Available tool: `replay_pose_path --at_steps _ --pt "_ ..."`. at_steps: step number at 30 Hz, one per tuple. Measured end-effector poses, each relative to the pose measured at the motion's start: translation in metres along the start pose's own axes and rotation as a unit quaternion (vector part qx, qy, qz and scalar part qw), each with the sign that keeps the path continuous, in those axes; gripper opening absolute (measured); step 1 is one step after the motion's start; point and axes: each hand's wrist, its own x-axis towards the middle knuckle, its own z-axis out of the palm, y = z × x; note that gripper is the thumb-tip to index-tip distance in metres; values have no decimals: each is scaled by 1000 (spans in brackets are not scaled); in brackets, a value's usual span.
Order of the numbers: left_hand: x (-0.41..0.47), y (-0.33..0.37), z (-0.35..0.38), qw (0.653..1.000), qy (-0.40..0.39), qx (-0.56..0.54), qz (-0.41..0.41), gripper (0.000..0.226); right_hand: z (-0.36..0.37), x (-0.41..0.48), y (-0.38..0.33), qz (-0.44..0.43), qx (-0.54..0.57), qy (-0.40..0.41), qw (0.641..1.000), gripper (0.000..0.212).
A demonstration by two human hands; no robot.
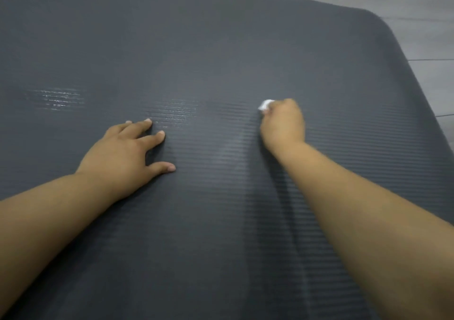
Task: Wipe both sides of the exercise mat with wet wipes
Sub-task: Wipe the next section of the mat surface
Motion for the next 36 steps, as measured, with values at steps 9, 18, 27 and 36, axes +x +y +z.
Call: replay_pose_path --at_steps 9,18,27,36 --pt "4 -9 -13 999 11 29 26 65 5 19 -2 -129 -15 19 991 23" --pt "4 -12 -9 999 39 -13 -5 78 33 -34 -93 -356 73 -128 923 16" --pt "3 -9 -4 1000 15 -9 -1 77 7 -8 -8 -34 -1 28 999 22" --pt "-23 -7 -14 993 -91 65 48 56 -12 -91 -4 -210 35 -28 977 24"
